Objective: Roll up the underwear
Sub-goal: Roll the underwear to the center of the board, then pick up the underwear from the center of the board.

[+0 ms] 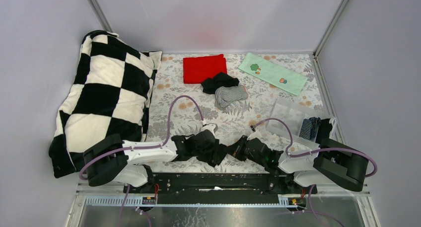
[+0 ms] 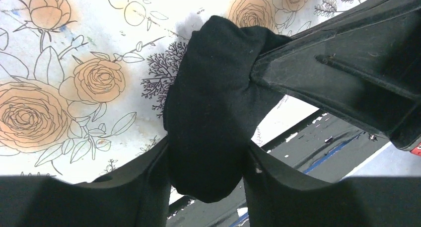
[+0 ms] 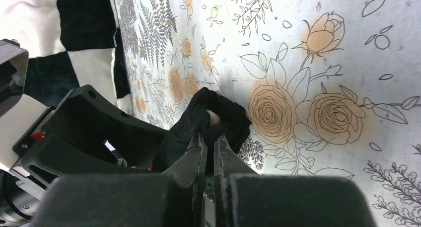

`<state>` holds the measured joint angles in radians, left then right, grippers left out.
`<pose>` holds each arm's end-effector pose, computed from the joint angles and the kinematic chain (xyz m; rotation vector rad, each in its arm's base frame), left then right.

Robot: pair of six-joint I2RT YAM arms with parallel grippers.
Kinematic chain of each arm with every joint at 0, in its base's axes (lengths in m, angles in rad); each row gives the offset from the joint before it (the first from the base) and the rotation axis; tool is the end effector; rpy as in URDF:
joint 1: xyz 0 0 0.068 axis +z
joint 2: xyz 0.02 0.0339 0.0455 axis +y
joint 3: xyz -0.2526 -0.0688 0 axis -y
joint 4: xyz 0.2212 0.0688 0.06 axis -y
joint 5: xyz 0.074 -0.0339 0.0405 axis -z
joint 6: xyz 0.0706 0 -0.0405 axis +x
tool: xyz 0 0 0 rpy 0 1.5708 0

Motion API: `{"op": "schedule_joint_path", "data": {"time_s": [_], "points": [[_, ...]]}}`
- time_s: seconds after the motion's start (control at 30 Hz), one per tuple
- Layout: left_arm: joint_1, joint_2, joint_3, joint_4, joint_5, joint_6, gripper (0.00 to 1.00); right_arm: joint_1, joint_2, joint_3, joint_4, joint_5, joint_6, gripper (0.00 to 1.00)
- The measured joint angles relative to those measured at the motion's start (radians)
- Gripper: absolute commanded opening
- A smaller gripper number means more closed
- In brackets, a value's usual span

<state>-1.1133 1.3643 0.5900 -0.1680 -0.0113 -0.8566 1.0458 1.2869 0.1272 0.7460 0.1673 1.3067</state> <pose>0.1126 -0.2269 0.1320 0.3399 2.6726 -0.7212 0.1225 0.1881 0.1195 0.4137 2.2088 1.2805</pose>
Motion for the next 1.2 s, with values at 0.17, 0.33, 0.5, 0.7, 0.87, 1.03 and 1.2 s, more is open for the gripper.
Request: {"op": "schedule_joint_path", "data": {"time_s": [0.17, 0.33, 0.5, 0.7, 0.87, 1.03, 1.2], "points": [[-0.001, 0.000, -0.001, 0.002, 0.006, 0.005, 0.36, 0.000, 0.000, 0.000, -0.001, 0.000, -0.001, 0.00], [-0.001, 0.000, -0.008, 0.017, 0.027, 0.014, 0.08, 0.000, -0.001, 0.001, -0.006, 0.000, -0.007, 0.08], [-0.001, -0.002, -0.034, 0.074, 0.048, 0.017, 0.00, 0.000, -0.048, 0.002, -0.058, 0.006, -0.023, 0.30], [-0.001, -0.048, -0.124, 0.204, 0.074, 0.015, 0.00, 0.001, -0.200, -0.002, -0.221, 0.059, -0.079, 0.63], [-0.001, -0.117, -0.207, 0.291, 0.072, 0.009, 0.00, 0.002, -0.373, -0.016, -0.318, 0.095, -0.168, 0.77], [-0.002, -0.242, -0.291, 0.404, 0.029, 0.005, 0.00, 0.001, -0.566, -0.062, -0.285, 0.102, -0.310, 0.86], [-0.002, -0.433, -0.368, 0.552, -0.048, 0.016, 0.00, 0.001, -0.729, -0.080, -0.214, 0.100, -0.466, 0.92]]}}
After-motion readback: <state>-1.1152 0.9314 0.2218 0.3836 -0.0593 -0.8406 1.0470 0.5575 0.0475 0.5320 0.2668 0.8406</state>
